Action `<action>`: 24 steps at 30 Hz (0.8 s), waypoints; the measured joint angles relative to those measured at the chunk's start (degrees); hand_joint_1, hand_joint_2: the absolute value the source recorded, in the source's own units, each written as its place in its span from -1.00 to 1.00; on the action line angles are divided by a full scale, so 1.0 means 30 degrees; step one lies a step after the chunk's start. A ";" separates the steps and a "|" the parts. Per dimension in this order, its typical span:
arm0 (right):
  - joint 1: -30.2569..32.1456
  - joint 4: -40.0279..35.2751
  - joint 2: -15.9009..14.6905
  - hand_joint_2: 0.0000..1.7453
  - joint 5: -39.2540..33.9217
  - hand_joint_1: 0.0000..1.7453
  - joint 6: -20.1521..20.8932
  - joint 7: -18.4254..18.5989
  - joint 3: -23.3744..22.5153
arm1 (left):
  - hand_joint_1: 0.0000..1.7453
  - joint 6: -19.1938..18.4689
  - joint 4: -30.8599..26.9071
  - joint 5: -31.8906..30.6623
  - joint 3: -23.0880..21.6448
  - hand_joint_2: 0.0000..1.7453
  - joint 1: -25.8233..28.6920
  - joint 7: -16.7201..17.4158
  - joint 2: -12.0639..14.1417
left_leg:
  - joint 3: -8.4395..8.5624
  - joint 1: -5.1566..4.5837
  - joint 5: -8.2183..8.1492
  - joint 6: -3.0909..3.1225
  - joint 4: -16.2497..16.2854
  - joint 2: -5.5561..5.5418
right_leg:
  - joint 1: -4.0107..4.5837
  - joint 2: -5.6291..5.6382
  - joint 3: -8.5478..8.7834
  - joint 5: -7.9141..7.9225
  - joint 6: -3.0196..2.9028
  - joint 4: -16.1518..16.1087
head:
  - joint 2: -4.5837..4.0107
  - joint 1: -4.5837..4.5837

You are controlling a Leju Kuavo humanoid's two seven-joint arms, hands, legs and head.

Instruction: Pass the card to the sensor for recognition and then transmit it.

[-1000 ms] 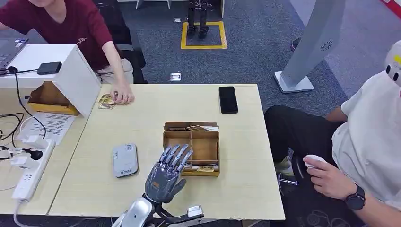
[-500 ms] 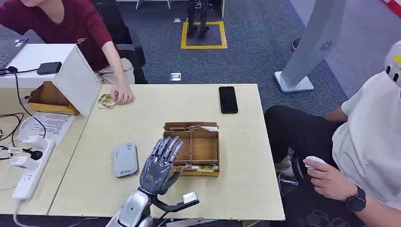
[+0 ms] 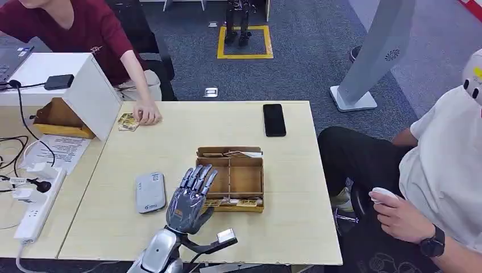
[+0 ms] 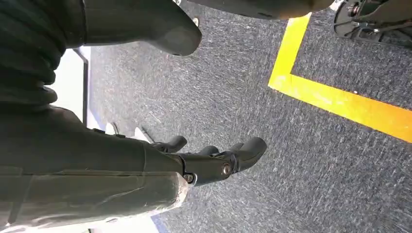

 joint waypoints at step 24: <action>-0.0002 0.0000 0.0000 1.00 0.0051 -1.00 -0.0022 -0.0087 -0.0117 | -1.00 0.0000 0.1006 0.3046 0.0291 1.00 -0.0080 -0.2376 -0.0007 | 0.0001 0.0000 0.0000 0.0000 0.0000 0.0000 | 0.0000 0.0000 0.0001 0.0000 0.0001 0.0000 | 0.0000 0.0000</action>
